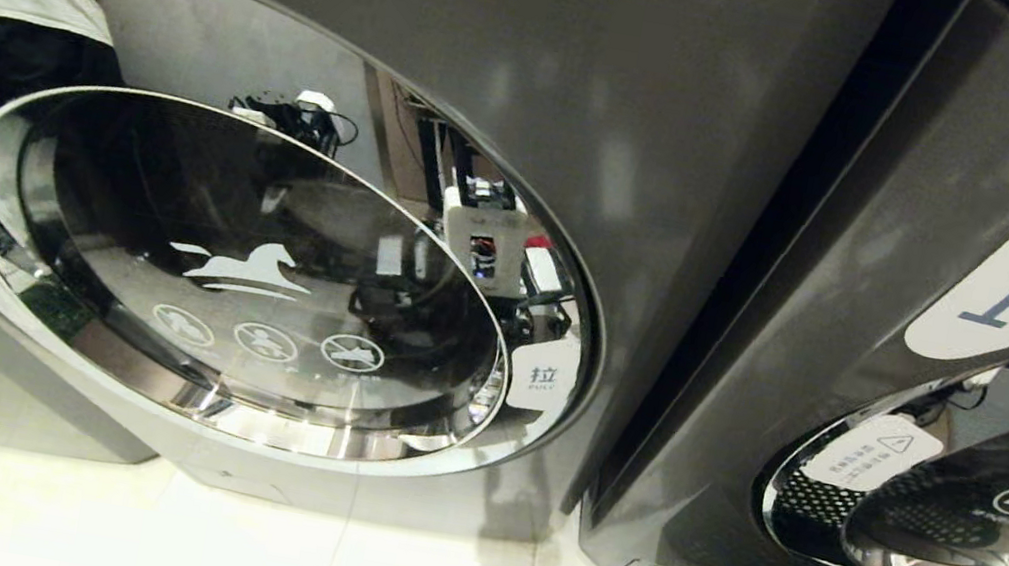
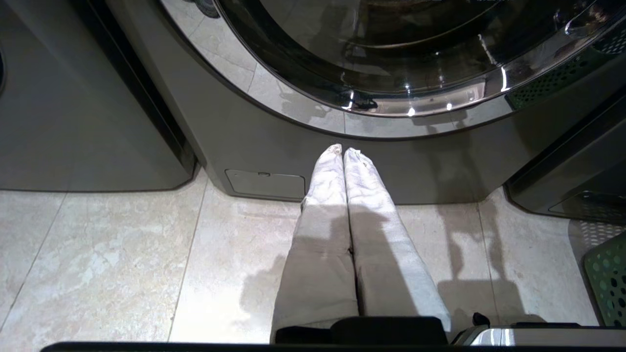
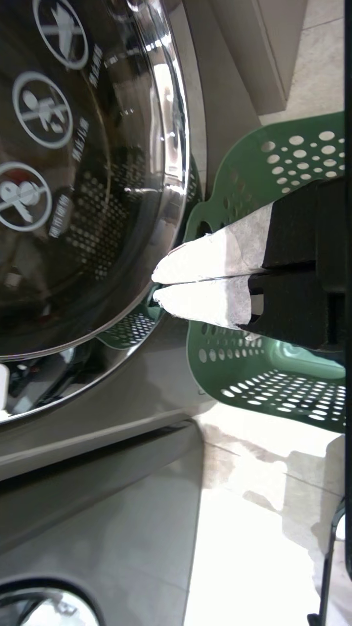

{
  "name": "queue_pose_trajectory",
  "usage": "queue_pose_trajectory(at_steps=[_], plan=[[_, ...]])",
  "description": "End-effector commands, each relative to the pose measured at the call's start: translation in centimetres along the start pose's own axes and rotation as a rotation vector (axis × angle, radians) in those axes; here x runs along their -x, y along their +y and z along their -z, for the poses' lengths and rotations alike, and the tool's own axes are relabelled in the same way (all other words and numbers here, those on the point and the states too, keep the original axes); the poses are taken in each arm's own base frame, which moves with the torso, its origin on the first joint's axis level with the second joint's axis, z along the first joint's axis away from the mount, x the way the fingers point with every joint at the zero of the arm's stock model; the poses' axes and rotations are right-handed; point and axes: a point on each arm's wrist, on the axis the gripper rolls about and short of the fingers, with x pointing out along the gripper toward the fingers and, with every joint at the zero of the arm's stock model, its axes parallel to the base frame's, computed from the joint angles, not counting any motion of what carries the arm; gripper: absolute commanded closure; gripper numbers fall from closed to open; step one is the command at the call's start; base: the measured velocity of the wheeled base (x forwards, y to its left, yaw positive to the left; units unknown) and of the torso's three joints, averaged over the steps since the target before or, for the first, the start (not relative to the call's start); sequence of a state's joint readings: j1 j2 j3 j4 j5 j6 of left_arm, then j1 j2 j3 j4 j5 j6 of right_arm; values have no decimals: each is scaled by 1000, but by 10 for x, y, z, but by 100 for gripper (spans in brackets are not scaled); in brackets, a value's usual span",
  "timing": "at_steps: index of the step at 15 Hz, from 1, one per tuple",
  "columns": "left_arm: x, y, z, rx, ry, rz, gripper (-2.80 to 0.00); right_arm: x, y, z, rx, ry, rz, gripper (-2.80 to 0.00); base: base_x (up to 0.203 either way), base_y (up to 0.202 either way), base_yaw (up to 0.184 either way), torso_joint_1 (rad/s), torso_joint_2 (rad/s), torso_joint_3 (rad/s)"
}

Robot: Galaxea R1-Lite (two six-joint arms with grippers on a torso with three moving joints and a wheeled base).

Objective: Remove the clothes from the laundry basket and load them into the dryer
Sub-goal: Take the clothes out of the basket

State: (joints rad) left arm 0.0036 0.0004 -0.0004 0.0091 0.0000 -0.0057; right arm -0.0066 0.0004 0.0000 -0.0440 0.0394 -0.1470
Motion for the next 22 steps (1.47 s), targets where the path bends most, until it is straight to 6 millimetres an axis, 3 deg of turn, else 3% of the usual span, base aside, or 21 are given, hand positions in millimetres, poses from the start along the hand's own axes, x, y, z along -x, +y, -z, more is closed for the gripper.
queue_pose_trajectory(at_steps=[1, 6, 17, 22], plan=[[0, 0, 1, 0, 0, -1, 0, -1, 1, 5, 1, 17, -5, 0, 0, 0, 0, 2, 3, -205], [0, 0, 1, 0, 0, 0, 0, -1, 1, 5, 1, 17, -4, 0, 0, 0, 0, 2, 3, -180], [0, 0, 1, 0, 0, 1, 0, -1, 1, 5, 0, 17, -2, 0, 0, 0, 0, 0, 1, -8], [0, 0, 1, 0, 0, 0, 0, -1, 1, 5, 0, 17, -2, 0, -176, 0, 1, 2, 2, 0]])
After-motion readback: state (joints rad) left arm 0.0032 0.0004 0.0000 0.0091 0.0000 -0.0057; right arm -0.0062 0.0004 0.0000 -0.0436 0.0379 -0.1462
